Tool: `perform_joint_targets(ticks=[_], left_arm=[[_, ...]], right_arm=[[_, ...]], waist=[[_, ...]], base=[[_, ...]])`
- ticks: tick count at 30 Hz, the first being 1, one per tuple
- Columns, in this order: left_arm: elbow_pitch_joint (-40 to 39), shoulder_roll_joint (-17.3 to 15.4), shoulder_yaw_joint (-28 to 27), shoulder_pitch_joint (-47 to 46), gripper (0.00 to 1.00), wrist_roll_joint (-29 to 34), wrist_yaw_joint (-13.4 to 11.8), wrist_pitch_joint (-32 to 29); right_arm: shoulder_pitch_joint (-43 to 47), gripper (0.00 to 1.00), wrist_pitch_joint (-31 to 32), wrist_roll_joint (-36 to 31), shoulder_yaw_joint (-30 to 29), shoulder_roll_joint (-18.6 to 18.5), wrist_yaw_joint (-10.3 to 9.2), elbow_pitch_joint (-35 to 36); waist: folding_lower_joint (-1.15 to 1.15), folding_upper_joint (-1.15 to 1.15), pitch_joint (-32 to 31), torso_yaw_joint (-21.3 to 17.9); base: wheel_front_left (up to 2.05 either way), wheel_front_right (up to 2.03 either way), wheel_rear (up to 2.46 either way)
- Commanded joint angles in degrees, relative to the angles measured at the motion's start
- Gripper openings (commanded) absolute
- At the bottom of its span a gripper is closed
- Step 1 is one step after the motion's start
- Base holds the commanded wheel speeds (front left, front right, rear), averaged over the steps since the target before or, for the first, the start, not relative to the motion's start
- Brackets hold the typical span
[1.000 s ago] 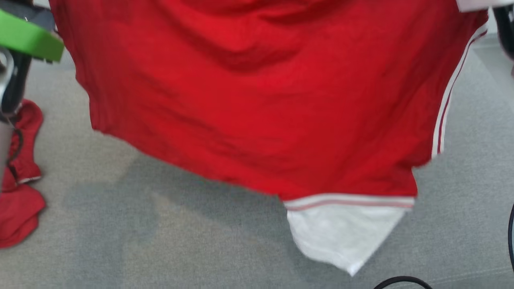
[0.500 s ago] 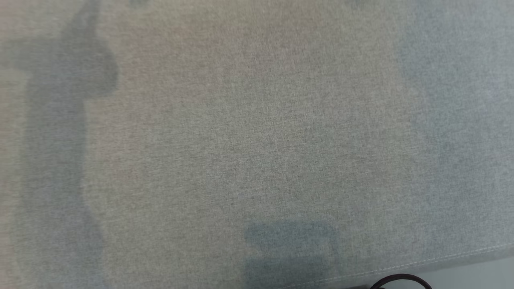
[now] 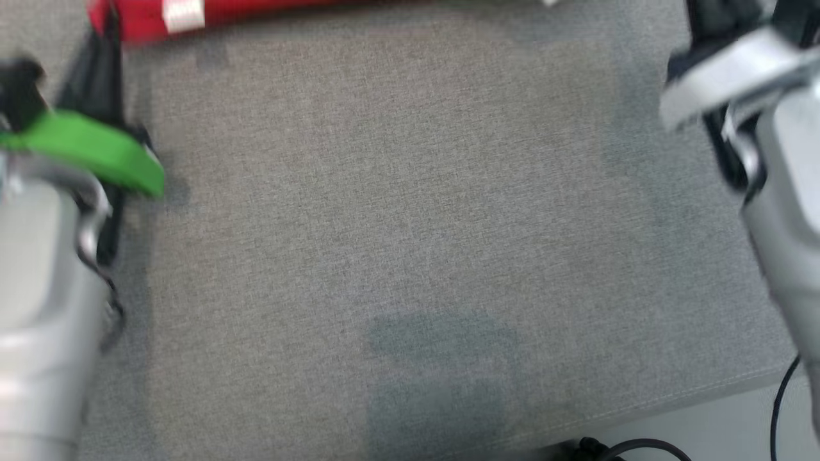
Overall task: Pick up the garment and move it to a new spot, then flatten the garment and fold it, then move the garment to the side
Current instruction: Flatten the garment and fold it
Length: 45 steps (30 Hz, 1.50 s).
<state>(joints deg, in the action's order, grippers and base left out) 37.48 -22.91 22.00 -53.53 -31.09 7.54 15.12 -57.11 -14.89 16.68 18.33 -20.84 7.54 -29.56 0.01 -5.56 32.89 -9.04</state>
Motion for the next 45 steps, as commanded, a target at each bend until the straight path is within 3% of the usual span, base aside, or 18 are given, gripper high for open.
perform_joint_targets(ticks=[1,5,8,15,18,27,34,38,45], left_arm=[[-0.5,1.6,-2.0,6.6,0.0,-0.4,-0.1,0.0],[-1.4,5.0,-2.8,18.0,0.0,0.7,-0.1,0.0],[-2.4,8.0,-6.5,25.2,0.0,0.5,-0.1,0.0],[-2.9,11.7,-12.6,36.6,0.0,0.9,-0.1,0.0],[-3.1,14.7,-15.1,43.9,0.0,2.2,-0.1,0.0],[-4.6,16.8,-16.6,56.4,0.0,4.8,-0.1,0.0],[-4.4,17.4,-18.1,63.3,0.0,4.7,-0.1,0.0],[-5.5,17.6,-18.7,64.8,0.0,5.4,-0.1,0.0],[-12.1,18.2,-19.3,63.3,0.0,7.1,-0.1,0.0]], right_arm=[[6.3,0.0,-0.2,1.8,-1.2,0.2,-0.1,1.4],[18.5,0.0,-0.2,4.2,-2.6,1.0,-0.1,2.0],[26.5,0.0,-0.2,6.8,-3.3,1.9,-0.1,1.7],[38.8,0.0,-0.2,10.2,-2.3,3.0,-0.1,0.5],[45.7,0.0,-0.2,11.2,-2.5,3.6,-0.1,0.1],[59.3,0.0,-0.2,10.5,-4.2,6.6,-0.1,2.5],[66.9,0.0,-0.2,9.2,-4.8,5.2,-0.1,3.0],[69.0,0.0,-0.2,8.6,-5.9,3.9,-0.11,4.4],[67.6,0.0,-0.2,7.0,-8.2,4.6,-0.1,11.0]], waist=[[-0.01,-0.02,-3.0,0.2],[-0.01,-0.02,-7.3,0.6],[-0.01,-0.02,-10.7,1.0],[-0.01,-0.02,-17.6,0.3],[-0.01,-0.02,-23.1,0.1],[-0.01,-0.02,-29.5,0.1],[-0.01,-0.02,-32.0,1.0],[-0.01,-0.02,-32.0,1.7],[-0.01,-0.02,-30.5,2.9]], base=[[0.0,0.0,0.0],[0.0,0.0,0.0],[0.0,0.0,0.0],[0.0,0.0,0.0],[0.0,0.0,0.0],[0.0,0.0,0.0],[0.0,0.0,0.0],[0.0,0.0,0.0],[0.0,0.0,0.0]])
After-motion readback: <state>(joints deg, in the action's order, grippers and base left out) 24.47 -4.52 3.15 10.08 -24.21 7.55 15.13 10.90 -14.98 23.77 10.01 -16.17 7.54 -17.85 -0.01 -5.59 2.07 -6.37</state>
